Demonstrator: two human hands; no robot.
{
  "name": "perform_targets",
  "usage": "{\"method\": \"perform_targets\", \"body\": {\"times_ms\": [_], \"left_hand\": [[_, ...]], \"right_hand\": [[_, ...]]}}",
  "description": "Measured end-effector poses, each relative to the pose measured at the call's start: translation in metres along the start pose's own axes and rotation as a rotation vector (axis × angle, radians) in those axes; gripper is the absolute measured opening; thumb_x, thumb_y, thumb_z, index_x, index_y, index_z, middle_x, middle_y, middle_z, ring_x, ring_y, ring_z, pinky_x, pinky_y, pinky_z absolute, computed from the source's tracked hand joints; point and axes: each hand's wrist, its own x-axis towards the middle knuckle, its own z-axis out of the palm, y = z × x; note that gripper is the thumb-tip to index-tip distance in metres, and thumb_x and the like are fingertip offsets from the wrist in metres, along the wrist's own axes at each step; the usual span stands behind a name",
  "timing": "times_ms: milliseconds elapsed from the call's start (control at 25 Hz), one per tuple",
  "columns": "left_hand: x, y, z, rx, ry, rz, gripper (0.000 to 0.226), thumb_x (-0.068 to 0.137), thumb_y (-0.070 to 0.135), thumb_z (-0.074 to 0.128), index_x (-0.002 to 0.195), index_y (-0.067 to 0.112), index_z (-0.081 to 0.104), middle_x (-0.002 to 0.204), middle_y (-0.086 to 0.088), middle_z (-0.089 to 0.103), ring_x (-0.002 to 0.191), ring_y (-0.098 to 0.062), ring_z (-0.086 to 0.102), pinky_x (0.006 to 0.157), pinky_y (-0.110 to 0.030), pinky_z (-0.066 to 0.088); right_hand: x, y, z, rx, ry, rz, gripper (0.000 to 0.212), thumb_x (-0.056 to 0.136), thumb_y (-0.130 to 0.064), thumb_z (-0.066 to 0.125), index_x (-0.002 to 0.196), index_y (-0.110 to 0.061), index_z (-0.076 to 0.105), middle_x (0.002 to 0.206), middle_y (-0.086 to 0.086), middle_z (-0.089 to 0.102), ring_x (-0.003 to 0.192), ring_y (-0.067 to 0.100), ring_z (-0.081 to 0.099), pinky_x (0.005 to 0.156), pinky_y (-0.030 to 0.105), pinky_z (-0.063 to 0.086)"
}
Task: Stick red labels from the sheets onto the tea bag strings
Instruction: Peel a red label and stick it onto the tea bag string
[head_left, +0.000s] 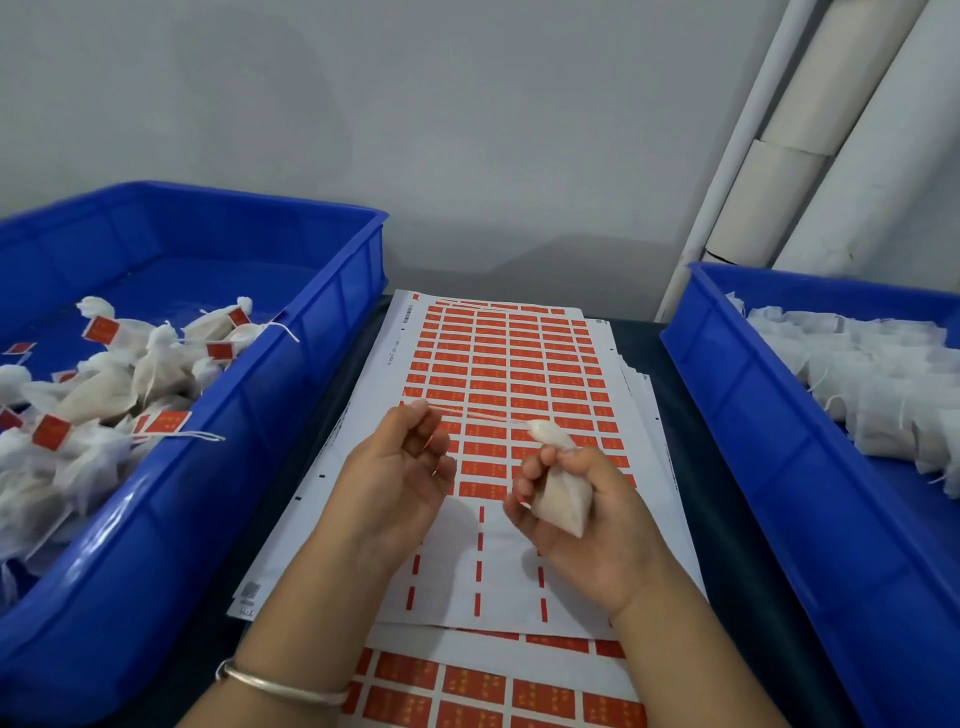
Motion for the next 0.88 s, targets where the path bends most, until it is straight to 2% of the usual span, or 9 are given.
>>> {"method": "perform_targets", "body": {"times_ms": [80, 160, 240, 320, 400, 480, 520, 640, 880], "left_hand": [[0.001, -0.002, 0.002, 0.101, 0.063, 0.023, 0.016, 0.092, 0.026, 0.056, 0.099, 0.013, 0.063, 0.075, -0.003, 0.072, 0.06, -0.013, 0.069, 0.049, -0.022, 0.051], [0.002, -0.01, 0.002, 0.489, 0.091, 0.148, 0.01, 0.09, 0.024, 0.06, 0.089, 0.016, 0.065, 0.08, 0.004, 0.073, 0.069, -0.01, 0.071, 0.055, -0.021, 0.052], [-0.001, -0.019, 0.001, 0.904, -0.007, 0.342, 0.012, 0.087, 0.021, 0.065, 0.075, 0.022, 0.067, 0.076, 0.016, 0.069, 0.071, 0.0, 0.066, 0.054, -0.011, 0.049], [-0.006, -0.025, -0.001, 1.145, -0.162, 0.472, 0.017, 0.082, 0.021, 0.069, 0.068, 0.03, 0.066, 0.079, 0.025, 0.064, 0.08, 0.006, 0.06, 0.057, -0.005, 0.046], [-0.011, -0.029, -0.001, 1.278, -0.268, 0.582, 0.018, 0.079, 0.029, 0.073, 0.066, 0.039, 0.065, 0.092, 0.033, 0.056, 0.093, 0.013, 0.051, 0.065, -0.004, 0.044], [-0.012, -0.028, 0.0, 1.288, -0.307, 0.635, 0.017, 0.077, 0.035, 0.073, 0.067, 0.045, 0.064, 0.104, 0.038, 0.048, 0.104, 0.018, 0.041, 0.069, -0.004, 0.039], [-0.012, -0.026, 0.0, 1.278, -0.315, 0.646, 0.018, 0.078, 0.036, 0.072, 0.067, 0.047, 0.064, 0.107, 0.041, 0.044, 0.107, 0.021, 0.037, 0.068, -0.002, 0.038], [-0.011, -0.024, 0.0, 1.264, -0.358, 0.628, 0.024, 0.084, 0.028, 0.067, 0.069, 0.047, 0.063, 0.107, 0.046, 0.043, 0.107, 0.023, 0.037, 0.067, 0.005, 0.038], [-0.007, -0.025, -0.003, 1.097, -0.357, 0.516, 0.013, 0.095, 0.028, 0.046, 0.085, 0.035, 0.05, 0.08, 0.028, 0.058, 0.082, 0.009, 0.058, 0.059, -0.004, 0.044]], "right_hand": [[0.003, -0.002, -0.006, 0.16, -0.011, -0.017, 0.025, 0.063, -0.011, 0.073, 0.087, -0.007, 0.068, 0.077, 0.011, 0.064, 0.063, 0.018, 0.062, 0.064, 0.036, 0.056], [0.004, -0.005, -0.009, 0.267, -0.059, -0.067, 0.04, 0.055, -0.004, 0.083, 0.093, -0.007, 0.073, 0.089, 0.01, 0.07, 0.063, 0.017, 0.063, 0.065, 0.035, 0.056], [0.004, -0.01, -0.012, 0.224, -0.054, -0.153, 0.049, 0.06, -0.002, 0.077, 0.107, -0.011, 0.068, 0.107, 0.007, 0.07, 0.063, 0.013, 0.063, 0.065, 0.031, 0.056], [0.004, -0.012, -0.012, -0.031, 0.005, -0.223, 0.044, 0.071, -0.005, 0.066, 0.112, -0.019, 0.065, 0.115, 0.0, 0.069, 0.068, 0.011, 0.064, 0.067, 0.027, 0.055], [0.003, -0.009, -0.011, -0.605, 0.145, -0.289, 0.033, 0.083, -0.009, 0.063, 0.101, -0.035, 0.07, 0.104, -0.015, 0.069, 0.084, 0.011, 0.065, 0.07, 0.023, 0.053], [0.001, -0.004, -0.008, -1.072, 0.199, -0.334, 0.02, 0.089, -0.023, 0.062, 0.092, -0.042, 0.069, 0.087, -0.02, 0.068, 0.085, 0.008, 0.064, 0.064, 0.018, 0.053], [-0.001, -0.001, -0.007, -1.15, 0.15, -0.328, 0.016, 0.089, -0.024, 0.062, 0.089, -0.039, 0.068, 0.081, -0.017, 0.067, 0.08, 0.007, 0.064, 0.06, 0.016, 0.052], [-0.002, 0.006, -0.006, -1.234, -0.01, -0.257, 0.018, 0.09, -0.013, 0.059, 0.092, -0.028, 0.068, 0.076, -0.004, 0.067, 0.076, 0.018, 0.064, 0.06, 0.021, 0.054], [-0.002, 0.01, -0.002, -1.199, -0.08, -0.252, 0.012, 0.091, -0.012, 0.057, 0.092, -0.019, 0.066, 0.08, 0.005, 0.064, 0.079, 0.026, 0.061, 0.072, 0.033, 0.056]]}}
